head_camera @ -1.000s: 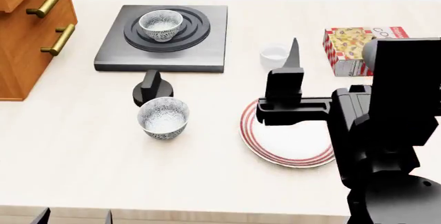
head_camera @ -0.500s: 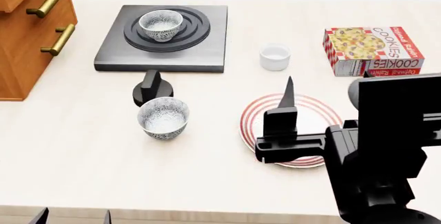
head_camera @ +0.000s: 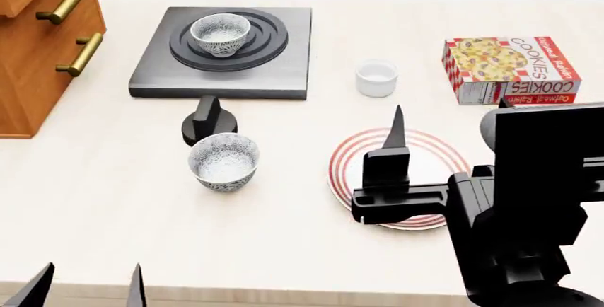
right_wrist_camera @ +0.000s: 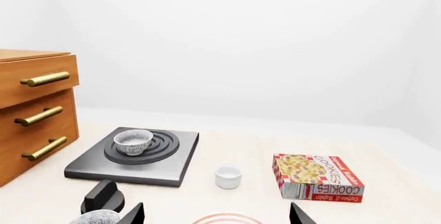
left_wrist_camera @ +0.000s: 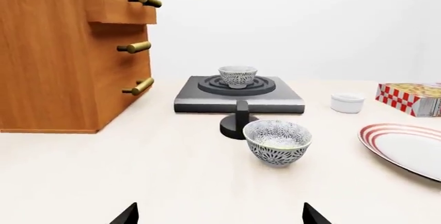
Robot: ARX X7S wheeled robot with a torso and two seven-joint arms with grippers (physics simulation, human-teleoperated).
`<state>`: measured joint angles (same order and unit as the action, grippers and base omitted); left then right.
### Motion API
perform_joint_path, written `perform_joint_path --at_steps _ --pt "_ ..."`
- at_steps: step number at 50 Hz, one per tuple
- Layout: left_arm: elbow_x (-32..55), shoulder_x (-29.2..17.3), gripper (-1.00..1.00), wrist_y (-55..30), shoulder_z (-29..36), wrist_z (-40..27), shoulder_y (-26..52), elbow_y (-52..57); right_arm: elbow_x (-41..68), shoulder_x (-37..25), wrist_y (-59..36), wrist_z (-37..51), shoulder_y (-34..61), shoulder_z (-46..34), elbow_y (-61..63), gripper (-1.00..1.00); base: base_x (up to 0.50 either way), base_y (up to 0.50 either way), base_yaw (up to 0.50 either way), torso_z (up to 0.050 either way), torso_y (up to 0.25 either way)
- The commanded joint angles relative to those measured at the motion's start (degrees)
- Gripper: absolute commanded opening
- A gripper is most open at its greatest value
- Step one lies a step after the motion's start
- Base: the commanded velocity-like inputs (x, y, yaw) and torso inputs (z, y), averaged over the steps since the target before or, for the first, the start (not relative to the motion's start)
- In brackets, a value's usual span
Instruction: Pick the akita bowl on the stove and place it on the plate.
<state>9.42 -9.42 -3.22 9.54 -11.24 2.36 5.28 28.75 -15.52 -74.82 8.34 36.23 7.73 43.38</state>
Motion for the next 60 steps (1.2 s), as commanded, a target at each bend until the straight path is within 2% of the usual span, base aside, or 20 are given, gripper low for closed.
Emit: perform_joint_path --at_steps 1,2,7,10,23,37,60 --pt "2.65 -2.55 1.00 -12.86 1.01 -0.43 4.31 11.54 0.36 -0.29 0.63 0.00 -0.21 -0.03 -0.35 1.00 0.00 0.00 0.00 0.000 0.000" --pt "3.19 -2.79 1.00 -16.88 1.12 -0.84 6.23 13.09 0.36 -0.33 0.84 -0.05 -0.28 -0.03 -0.49 1.00 0.00 0.00 0.00 0.000 0.000" --pt "4.05 -3.14 1.00 -24.72 1.43 -1.47 12.18 14.49 0.51 -0.37 1.08 0.01 -0.43 -0.02 -0.60 1.00 0.00 0.00 0.00 0.000 0.000" --pt "6.41 -2.40 1.00 -32.63 0.55 -2.26 17.83 14.47 0.72 -0.33 1.00 0.09 -0.42 0.15 -0.45 1.00 0.00 0.00 0.00 0.000 0.000" --pt "6.65 -1.69 1.00 -43.83 2.78 -2.94 33.10 7.81 1.66 -0.16 -0.15 0.77 -0.13 0.73 0.48 1.00 0.00 0.00 0.00 0.000 0.000" --pt "7.43 -1.21 1.00 -45.33 2.20 -3.28 36.78 4.30 2.03 -0.19 1.00 0.89 -0.19 1.04 -0.09 1.00 0.00 0.00 0.00 0.000 0.000" --pt "8.44 -1.47 1.00 -45.01 1.92 -3.81 36.68 4.75 2.59 -0.54 2.27 1.19 -0.82 0.93 -0.56 1.00 0.00 -0.07 0.00 0.000 0.000"
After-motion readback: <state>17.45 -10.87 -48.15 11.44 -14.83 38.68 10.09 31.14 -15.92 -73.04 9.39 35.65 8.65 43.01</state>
